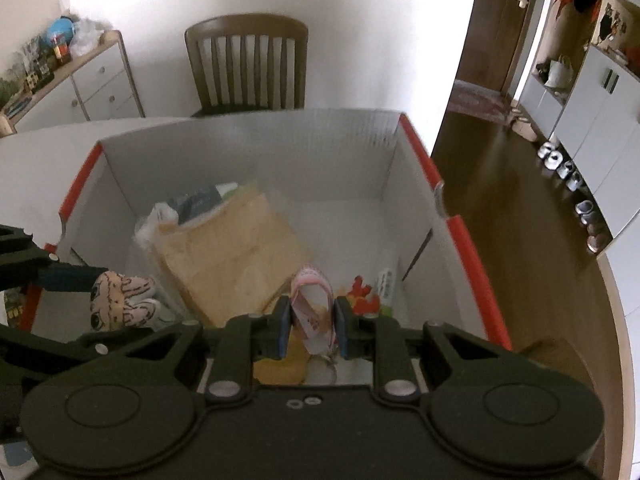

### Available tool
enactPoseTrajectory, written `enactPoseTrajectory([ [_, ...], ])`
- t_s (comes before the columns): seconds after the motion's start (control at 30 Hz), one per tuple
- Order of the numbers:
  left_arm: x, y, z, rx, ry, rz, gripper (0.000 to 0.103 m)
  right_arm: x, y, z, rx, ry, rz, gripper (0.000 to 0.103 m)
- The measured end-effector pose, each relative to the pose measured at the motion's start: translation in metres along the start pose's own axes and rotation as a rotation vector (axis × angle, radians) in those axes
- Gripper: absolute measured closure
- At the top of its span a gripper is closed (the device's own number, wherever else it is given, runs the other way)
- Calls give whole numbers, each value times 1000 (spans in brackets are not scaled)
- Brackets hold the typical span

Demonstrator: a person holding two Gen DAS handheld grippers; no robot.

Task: Organize objects
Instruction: 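Carry the plush bunny and pink tube over the red shoebox with both tools, then open both tools to drop the bunny and pink tube into the box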

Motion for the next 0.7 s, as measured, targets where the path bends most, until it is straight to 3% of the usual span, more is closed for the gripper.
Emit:
enactPoseTrajectory([
  [0.23, 3, -1, 3, -49, -5, -27, 53, -3, -4, 11, -5, -29, -25, 81],
  [0.5, 4, 3, 4, -50, 12, -17, 51, -3, -2, 11, 12, -48, -18, 78],
  [0.63, 5, 2, 3, -37, 21, -23, 33, -4, -2, 9, 7, -52, -26, 76],
  [0.7, 5, 2, 1, -38, 27, -21, 33, -6, -3, 7, 12, -59, -25, 74],
])
Point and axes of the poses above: each gripper's, at about its wrist camera, not at the fingertips, and z roughly the way its jaws point, y to its right, x to its top, the point moved 8 cm from there along z, roughly the way its jaws point, and after that the axes turned 12 degrees about -y, right-handed, at the moved point
